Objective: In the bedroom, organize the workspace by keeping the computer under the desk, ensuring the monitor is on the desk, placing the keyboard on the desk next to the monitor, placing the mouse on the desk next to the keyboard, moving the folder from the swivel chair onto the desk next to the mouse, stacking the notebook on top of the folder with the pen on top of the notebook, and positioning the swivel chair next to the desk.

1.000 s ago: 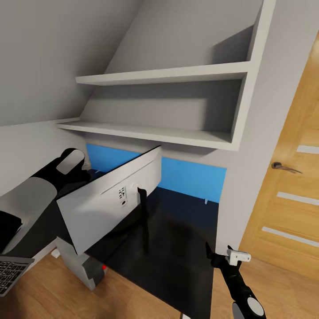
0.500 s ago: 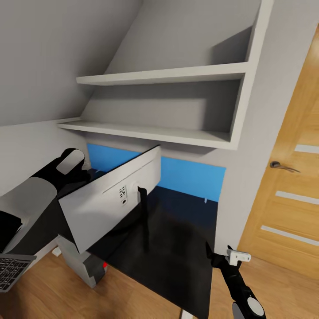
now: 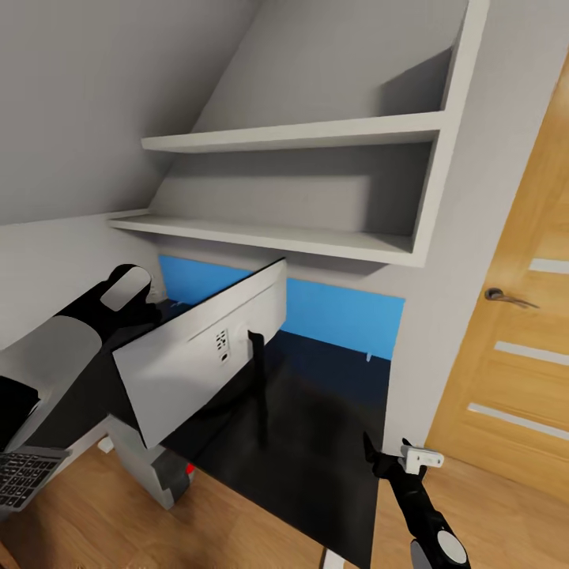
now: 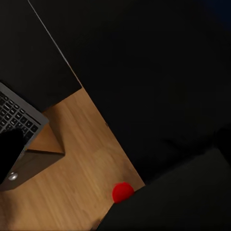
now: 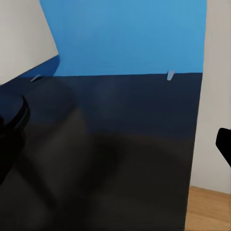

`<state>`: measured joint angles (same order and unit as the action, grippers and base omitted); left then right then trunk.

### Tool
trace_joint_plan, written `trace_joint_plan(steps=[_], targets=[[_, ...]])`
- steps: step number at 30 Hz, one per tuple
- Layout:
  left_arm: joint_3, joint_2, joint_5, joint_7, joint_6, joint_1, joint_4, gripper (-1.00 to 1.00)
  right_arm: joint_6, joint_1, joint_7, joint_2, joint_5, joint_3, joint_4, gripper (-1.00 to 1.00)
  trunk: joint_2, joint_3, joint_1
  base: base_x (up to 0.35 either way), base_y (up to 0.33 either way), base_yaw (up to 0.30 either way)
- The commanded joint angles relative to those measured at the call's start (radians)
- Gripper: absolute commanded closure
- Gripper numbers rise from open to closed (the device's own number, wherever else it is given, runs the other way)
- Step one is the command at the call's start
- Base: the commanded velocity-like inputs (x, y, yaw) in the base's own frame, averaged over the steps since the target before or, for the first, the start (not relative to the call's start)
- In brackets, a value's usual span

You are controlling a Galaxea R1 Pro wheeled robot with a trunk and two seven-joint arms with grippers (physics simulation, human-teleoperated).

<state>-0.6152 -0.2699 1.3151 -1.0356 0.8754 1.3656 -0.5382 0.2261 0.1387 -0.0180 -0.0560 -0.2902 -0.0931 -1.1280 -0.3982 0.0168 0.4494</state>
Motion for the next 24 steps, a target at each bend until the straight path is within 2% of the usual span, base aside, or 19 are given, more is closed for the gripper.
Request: trace_joint_plan(steps=[1,24], targets=[[-0.008,-0.002,0.010,-0.008,0.004,0.001,-0.002,-1.00,0.005,0.001,-0.002,0.001,-0.011,-0.004,0.000,-1.00,-0.002,0.002,0.001,0.000,0.000,0.175],[-0.007,-0.002,0.011,-0.005,0.004,0.001,-0.002,-1.00,0.007,0.001,-0.002,0.005,-0.010,-0.008,0.021,-1.00,-0.002,0.002,0.001,-0.028,-0.030,0.019]])
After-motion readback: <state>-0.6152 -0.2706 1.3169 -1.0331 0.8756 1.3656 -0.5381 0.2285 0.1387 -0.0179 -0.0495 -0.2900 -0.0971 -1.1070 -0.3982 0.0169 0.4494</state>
